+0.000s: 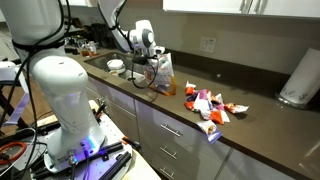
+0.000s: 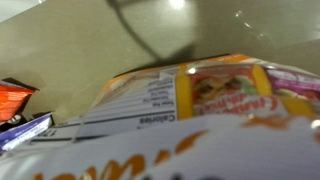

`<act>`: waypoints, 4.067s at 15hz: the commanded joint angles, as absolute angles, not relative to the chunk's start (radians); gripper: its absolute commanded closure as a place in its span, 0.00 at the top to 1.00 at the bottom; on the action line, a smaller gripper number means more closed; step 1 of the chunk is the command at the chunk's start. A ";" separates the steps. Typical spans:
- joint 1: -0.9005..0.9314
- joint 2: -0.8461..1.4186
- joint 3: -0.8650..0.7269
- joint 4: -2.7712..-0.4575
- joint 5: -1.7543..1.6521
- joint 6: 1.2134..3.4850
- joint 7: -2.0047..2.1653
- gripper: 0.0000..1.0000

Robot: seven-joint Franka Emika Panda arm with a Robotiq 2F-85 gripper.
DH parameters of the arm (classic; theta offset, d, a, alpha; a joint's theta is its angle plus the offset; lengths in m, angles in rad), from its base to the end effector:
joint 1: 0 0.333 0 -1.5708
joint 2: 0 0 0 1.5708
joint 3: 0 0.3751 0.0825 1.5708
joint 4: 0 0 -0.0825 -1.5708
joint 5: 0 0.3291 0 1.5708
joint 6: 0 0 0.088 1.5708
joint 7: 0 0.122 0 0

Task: Remove a small packet from the big packet and put it on the counter

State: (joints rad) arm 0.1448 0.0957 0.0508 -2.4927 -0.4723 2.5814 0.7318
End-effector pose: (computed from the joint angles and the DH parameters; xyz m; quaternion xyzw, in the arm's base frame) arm 0.4379 0.0912 0.3387 0.9904 -0.0662 0.0517 0.1097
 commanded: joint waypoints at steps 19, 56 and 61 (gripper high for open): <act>0.156 0.020 0.063 -2.361 -0.352 2.248 0.619 0.01; 0.068 -0.277 0.089 -2.053 -0.258 1.895 0.509 0.01; 0.041 -0.302 0.103 -2.033 -0.296 1.883 0.535 0.01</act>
